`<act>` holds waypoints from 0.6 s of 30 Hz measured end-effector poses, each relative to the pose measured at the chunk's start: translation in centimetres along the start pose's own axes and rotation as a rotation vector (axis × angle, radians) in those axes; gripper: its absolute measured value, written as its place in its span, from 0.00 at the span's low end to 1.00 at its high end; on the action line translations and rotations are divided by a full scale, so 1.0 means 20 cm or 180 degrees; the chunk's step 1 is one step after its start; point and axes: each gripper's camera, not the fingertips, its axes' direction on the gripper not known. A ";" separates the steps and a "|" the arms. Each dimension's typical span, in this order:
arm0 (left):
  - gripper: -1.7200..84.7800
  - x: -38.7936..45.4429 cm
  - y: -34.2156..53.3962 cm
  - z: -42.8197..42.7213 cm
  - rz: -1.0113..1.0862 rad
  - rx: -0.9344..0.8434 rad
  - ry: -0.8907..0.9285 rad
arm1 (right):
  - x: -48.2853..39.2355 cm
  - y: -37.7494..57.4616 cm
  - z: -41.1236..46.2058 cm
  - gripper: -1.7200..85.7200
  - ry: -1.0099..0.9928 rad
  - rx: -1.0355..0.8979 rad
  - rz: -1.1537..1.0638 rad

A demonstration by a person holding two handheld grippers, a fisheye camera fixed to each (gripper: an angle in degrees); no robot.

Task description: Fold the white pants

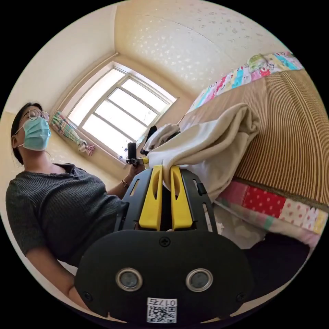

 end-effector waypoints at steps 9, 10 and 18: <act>0.24 -0.59 0.23 0.01 -0.1134 0.1204 0.0655 | 0.33 -0.05 -0.09 0.17 0.0472 0.0282 0.0494; 0.24 -0.60 0.19 0.01 -0.1099 0.1200 0.0573 | 0.35 -0.12 -0.10 0.18 0.0394 0.0370 0.0416; 0.29 -0.62 -0.33 0.34 -0.0919 0.0626 -0.0307 | 0.60 -0.35 0.16 0.22 0.0306 0.0377 0.0511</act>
